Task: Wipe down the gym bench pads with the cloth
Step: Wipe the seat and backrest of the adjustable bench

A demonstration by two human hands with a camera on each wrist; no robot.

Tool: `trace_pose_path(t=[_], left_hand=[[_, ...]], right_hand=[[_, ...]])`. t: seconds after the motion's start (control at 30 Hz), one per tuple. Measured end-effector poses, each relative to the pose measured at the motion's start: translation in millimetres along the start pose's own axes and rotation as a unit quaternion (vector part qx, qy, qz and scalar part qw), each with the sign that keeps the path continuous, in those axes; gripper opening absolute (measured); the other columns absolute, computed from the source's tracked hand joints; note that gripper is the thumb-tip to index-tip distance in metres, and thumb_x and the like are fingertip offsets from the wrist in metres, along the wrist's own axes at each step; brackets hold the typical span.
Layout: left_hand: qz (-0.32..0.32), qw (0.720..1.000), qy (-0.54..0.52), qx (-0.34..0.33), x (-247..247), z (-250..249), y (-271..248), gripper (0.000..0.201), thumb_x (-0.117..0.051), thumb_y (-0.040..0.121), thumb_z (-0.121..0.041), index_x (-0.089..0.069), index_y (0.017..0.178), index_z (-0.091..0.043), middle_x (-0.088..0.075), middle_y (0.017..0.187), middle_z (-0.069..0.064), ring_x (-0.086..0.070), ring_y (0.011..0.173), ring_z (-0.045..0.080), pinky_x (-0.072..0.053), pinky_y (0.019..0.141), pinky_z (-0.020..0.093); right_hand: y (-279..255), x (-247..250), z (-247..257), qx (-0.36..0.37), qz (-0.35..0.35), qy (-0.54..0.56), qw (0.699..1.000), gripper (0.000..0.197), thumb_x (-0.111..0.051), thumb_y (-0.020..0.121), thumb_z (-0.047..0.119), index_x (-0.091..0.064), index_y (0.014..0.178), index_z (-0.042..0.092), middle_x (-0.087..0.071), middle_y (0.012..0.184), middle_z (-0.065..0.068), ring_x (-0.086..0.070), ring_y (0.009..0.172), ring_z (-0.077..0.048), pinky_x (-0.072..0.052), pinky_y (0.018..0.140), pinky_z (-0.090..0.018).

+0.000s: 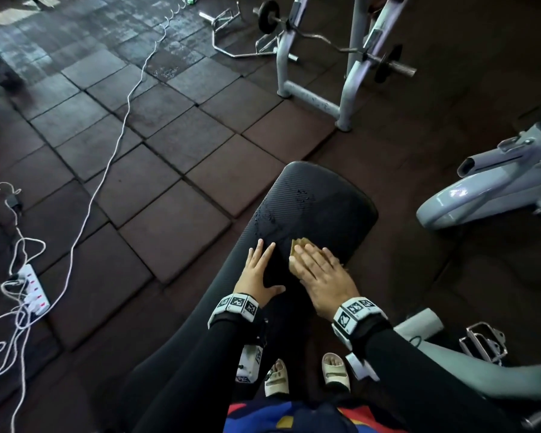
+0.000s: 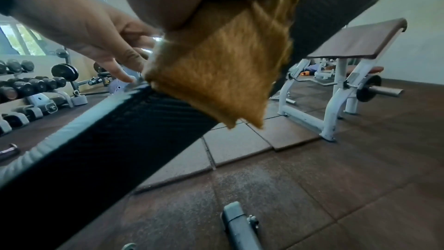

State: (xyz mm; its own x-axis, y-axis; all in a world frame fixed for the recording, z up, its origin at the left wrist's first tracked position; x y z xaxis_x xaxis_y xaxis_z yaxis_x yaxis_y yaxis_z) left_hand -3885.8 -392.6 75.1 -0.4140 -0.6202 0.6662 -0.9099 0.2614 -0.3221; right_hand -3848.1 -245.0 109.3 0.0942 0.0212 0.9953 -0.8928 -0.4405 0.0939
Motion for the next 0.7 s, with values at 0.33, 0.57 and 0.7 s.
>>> trace_pose_path(t=[0.33, 0.57, 0.7], left_hand=[[-0.003, 1.0, 0.0, 0.011, 0, -1, -3, 0.105, -0.08, 0.074, -0.016, -0.009, 0.149, -0.039, 0.009, 0.157, -0.015, 0.011, 0.146, 0.015, -0.015, 0.118, 0.046], [-0.004, 1.0, 0.003, 0.003, -1, 0, -3, 0.104, -0.079, 0.074, -0.016, -0.01, 0.15, -0.036, 0.013, 0.149, -0.02, 0.01, 0.146, 0.017, -0.013, 0.117, 0.039], [-0.008, 1.0, -0.007, 0.0, -1, 1, -3, 0.105, -0.08, 0.074, -0.016, -0.01, 0.148, -0.039, 0.013, 0.15, -0.02, 0.01, 0.146, 0.017, -0.012, 0.119, 0.039]], right_hand=[[49, 59, -122, -0.199, -0.055, 0.054, 0.977, 0.05, -0.031, 0.095, 0.03, -0.04, 0.141, 0.013, -0.032, 0.151, -0.007, -0.026, 0.14, -0.032, -0.012, 0.114, -0.048], [45, 15, -35, -0.049, 0.081, -0.02, 0.995, 0.055, -0.038, 0.098, 0.031, -0.021, 0.149, 0.021, -0.011, 0.157, -0.003, -0.009, 0.145, -0.025, -0.001, 0.116, -0.047], [-12, 6, -8, 0.006, 0.022, -0.005, 1.0, 0.055, -0.056, 0.08, 0.02, -0.051, 0.135, 0.02, -0.041, 0.146, -0.002, -0.036, 0.136, -0.022, -0.022, 0.11, -0.043]])
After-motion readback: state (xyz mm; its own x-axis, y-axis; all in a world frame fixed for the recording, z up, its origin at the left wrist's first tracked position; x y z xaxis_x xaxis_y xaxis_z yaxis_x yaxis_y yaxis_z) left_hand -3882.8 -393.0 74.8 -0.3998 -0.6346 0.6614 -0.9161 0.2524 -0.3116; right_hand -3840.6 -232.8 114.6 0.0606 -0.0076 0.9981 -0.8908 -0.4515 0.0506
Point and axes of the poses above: each hand's wrist, its own y-axis towards the middle knuckle, its own x-axis out of the back of the hand, z = x × y, the point moved 7 cm from there along y, towards the middle knuckle
